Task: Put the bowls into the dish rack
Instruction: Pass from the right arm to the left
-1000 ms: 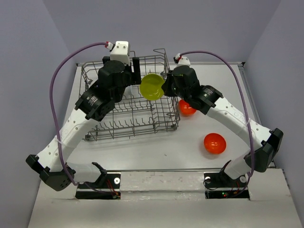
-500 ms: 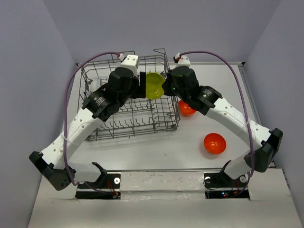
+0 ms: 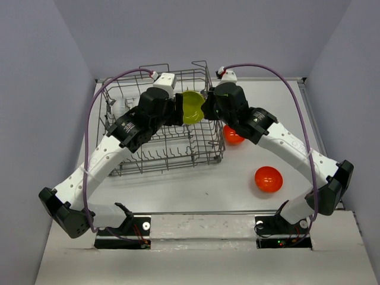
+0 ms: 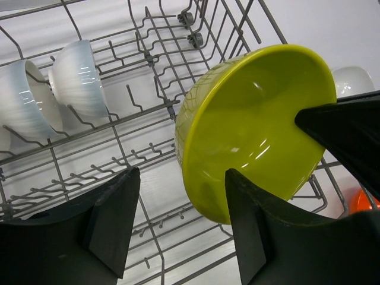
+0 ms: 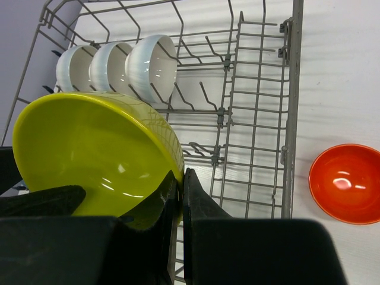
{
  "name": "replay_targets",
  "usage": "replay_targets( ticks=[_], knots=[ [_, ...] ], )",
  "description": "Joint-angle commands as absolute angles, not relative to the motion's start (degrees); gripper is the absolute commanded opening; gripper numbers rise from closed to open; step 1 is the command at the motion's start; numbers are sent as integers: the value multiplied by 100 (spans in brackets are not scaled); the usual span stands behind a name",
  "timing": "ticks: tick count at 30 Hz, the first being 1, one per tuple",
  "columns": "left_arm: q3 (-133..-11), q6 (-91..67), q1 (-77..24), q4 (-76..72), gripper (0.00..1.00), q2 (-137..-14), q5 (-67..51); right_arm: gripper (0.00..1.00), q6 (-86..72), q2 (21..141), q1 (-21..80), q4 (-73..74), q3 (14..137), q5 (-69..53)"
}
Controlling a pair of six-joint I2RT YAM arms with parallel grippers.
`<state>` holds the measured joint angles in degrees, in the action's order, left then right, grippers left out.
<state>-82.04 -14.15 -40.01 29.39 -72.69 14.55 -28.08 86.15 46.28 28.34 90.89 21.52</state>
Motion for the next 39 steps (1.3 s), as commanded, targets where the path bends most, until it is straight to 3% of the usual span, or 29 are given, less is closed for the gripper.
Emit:
replay_targets(
  ticks=[1, 27, 30, 31, 34, 39],
  knots=[
    [-8121, -1459, -3964, 2593, 67, -7154, 1511, 1, -2865, 8358, 4729, 2303, 9062, 2118],
    [-8051, -1327, -3929, 2417, 29, -7286, 1916, 1, -2856, 8481, 4781, 2312, 9132, 2145],
    [-8086, -1301, -3937, 2417, 22, -7304, 1934, 1, -2848, 8490, 4781, 2320, 9114, 2162],
    [-8086, -1301, -3929, 2408, 14, -7304, 1942, 1, -2856, 8490, 4781, 2320, 9106, 2153],
    [-8042, -1292, -3929, 2365, 0, -7251, 1969, 1, -2848, 8499, 4781, 2320, 9088, 2162],
    [-8051, -1257, -3929, 2329, 0, -7198, 1986, 1, -2830, 8534, 4834, 2320, 9105, 2153]
  ],
)
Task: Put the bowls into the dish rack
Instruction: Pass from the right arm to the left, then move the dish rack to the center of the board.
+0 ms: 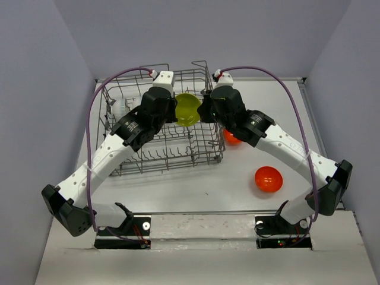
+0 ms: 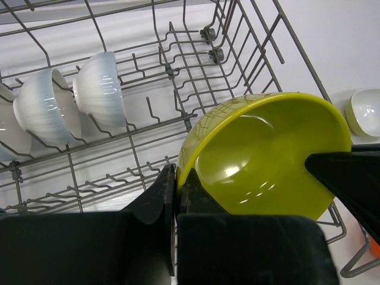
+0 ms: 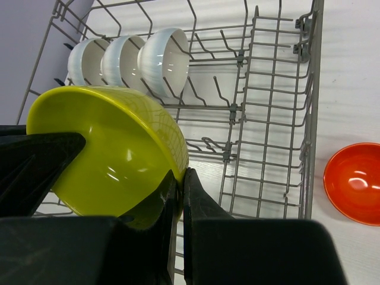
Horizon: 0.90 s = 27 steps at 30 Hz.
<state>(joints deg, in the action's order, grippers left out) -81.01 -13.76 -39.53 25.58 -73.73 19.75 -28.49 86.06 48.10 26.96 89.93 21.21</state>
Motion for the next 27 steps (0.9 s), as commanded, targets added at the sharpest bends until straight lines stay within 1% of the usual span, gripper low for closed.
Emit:
replay_targets(
  ticks=[1, 3, 4, 5, 6, 7, 8, 11, 12, 15, 20, 23, 27],
  knots=[
    [-8042, -1248, -3929, 2294, 0, -7172, 1986, 1, -2830, 8552, 4834, 2320, 9114, 2153],
    [-8042, -1248, -3929, 2241, 0, -7093, 1986, 6, -2804, 8569, 4834, 2329, 9132, 2145],
    [-8051, -1239, -3929, 2233, 0, -7067, 1978, 16, -2795, 8578, 4834, 2338, 9149, 2136],
    [-8059, -1231, -3929, 2232, 0, -7049, 1986, 17, -2795, 8587, 4834, 2338, 9149, 2136],
    [-8077, -1222, -3937, 2232, 0, -7040, 1986, 25, -2778, 8587, 4834, 2364, 9176, 2144],
    [-8077, -1213, -3929, 2224, 0, -7023, 1995, 29, -2769, 8587, 4834, 2373, 9193, 2136],
    [-8086, -1195, -3929, 2224, 0, -7005, 1986, 35, -2751, 8596, 4834, 2390, 9211, 2144],
    [-8095, -1178, -3929, 2206, 0, -6987, 2021, 42, -2716, 8604, 4834, 2443, 9299, 2223],
    [-8077, -1169, -3937, 2180, 0, -6979, 2048, 46, -2690, 8604, 4834, 2478, 9360, 2258],
    [-8060, -1169, -3929, 2162, 0, -6952, 2153, 47, -2646, 8604, 4834, 2601, 9474, 2294],
    [-7919, -1204, -3929, 2197, 0, -6917, 2654, 48, -2584, 8464, 4834, 2865, 9738, 2540],
    [-7744, -1239, -3885, 2162, 0, -6873, 2812, 48, -2549, 8253, 4834, 2944, 9800, 2873],
    [-7585, -1292, -3657, 2162, 0, -6750, 2804, 49, -2496, 8200, 4834, 3391, 9809, 3706]
  ],
)
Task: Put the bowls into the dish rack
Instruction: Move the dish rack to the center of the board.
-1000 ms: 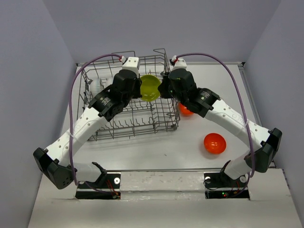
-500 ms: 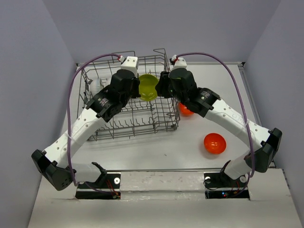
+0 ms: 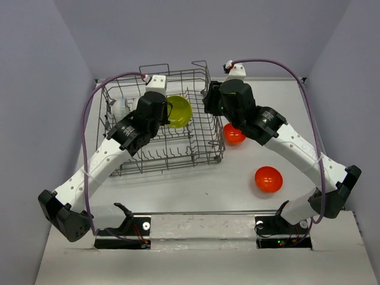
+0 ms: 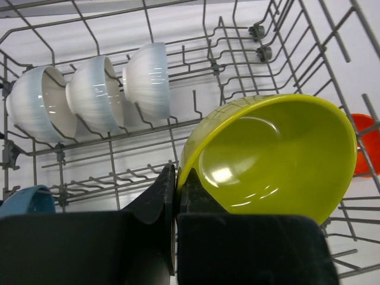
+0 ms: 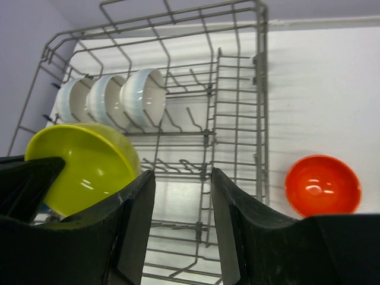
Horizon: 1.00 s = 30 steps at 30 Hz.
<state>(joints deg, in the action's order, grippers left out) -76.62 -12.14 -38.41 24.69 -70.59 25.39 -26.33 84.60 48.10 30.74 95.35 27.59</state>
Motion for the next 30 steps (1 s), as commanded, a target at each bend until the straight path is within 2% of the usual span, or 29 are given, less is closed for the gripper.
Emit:
replay_targets(
  ticks=[1, 7, 13, 19, 22, 23, 27, 28, 30],
  knots=[
    [-7594, -1283, -3526, 2180, 0, -6733, 2795, 49, -2487, 8244, 4834, 3480, 9774, 3866],
    [-8058, -888, -3042, 2793, 0, -6785, 3390, 48, -2663, 8560, 4834, 3770, 9238, 4394],
    [-8638, -817, -3015, 3383, 0, -7127, 4410, 47, -2751, 8727, 4834, 3893, 8983, 4527],
    [-9184, -992, -3006, 4102, 0, -7531, 4955, 44, -2812, 8693, 4834, 4087, 8807, 4500],
    [-9202, -1011, -3015, 4376, 0, -7752, 5298, 33, -2918, 8570, 4834, 4070, 8526, 4281],
    [-9211, -1072, -3015, 4464, 0, -7839, 5387, 26, -2935, 8491, 4834, 4000, 8438, 4202],
    [-9360, -1282, -3032, 4956, 0, -8128, 5713, 13, -2988, 8376, 4834, 3964, 8078, 3938],
    [-9447, -1335, -3050, 5201, 0, -8208, 5826, 6, -3006, 8324, 4834, 3964, 8025, 3938],
    [-9570, -1563, -3129, 5492, 0, -8454, 5967, 1, -3023, 8236, 4834, 3938, 7867, 3911]
  ],
)
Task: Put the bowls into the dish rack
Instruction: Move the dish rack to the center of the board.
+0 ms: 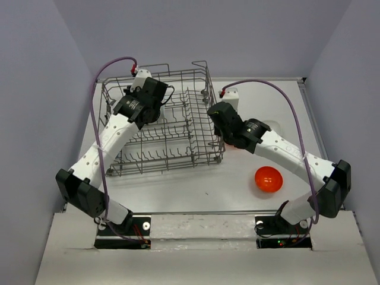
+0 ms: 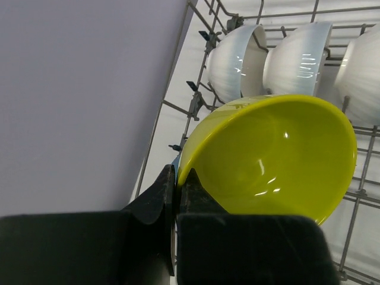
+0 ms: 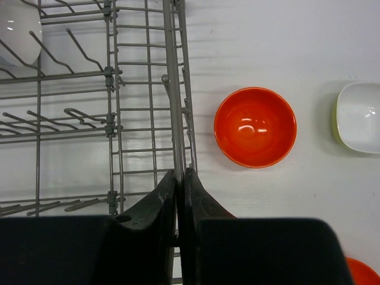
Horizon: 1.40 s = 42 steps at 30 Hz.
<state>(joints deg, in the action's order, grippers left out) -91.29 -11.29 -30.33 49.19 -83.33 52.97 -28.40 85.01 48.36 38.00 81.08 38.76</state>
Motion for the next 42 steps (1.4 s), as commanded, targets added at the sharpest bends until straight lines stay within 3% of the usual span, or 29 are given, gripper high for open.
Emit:
replay_targets(
  ticks=[1, 9, 22, 36, 38, 39, 42],
  knots=[
    [-9606, -1651, -3155, 5789, 0, -8551, 6072, 1, -3032, 8209, 4834, 3929, 7823, 3885],
    [-9633, -1995, -3349, 6486, 0, -8983, 6486, 1, -3067, 8095, 4834, 3744, 7576, 3613],
    [-9079, -1512, -3349, 6117, 0, -8385, 6021, 1, -3304, 7788, 4834, 3287, 7024, 2550],
    [-8692, -1054, -3366, 5687, 0, -8218, 5889, 1, -3428, 7559, 4834, 3067, 6697, 2337],
    [-8701, -1098, -3366, 5722, 0, -8200, 5871, 13, -3402, 7515, 4834, 3094, 6706, 2732],
    [-8701, -1142, -3366, 5730, 0, -8200, 5862, 29, -3332, 7462, 4834, 3085, 6741, 2820],
    [-8675, -1151, -3366, 5730, 0, -8218, 5871, 39, -3182, 7409, 4834, 3102, 7100, 2953]
  ],
)
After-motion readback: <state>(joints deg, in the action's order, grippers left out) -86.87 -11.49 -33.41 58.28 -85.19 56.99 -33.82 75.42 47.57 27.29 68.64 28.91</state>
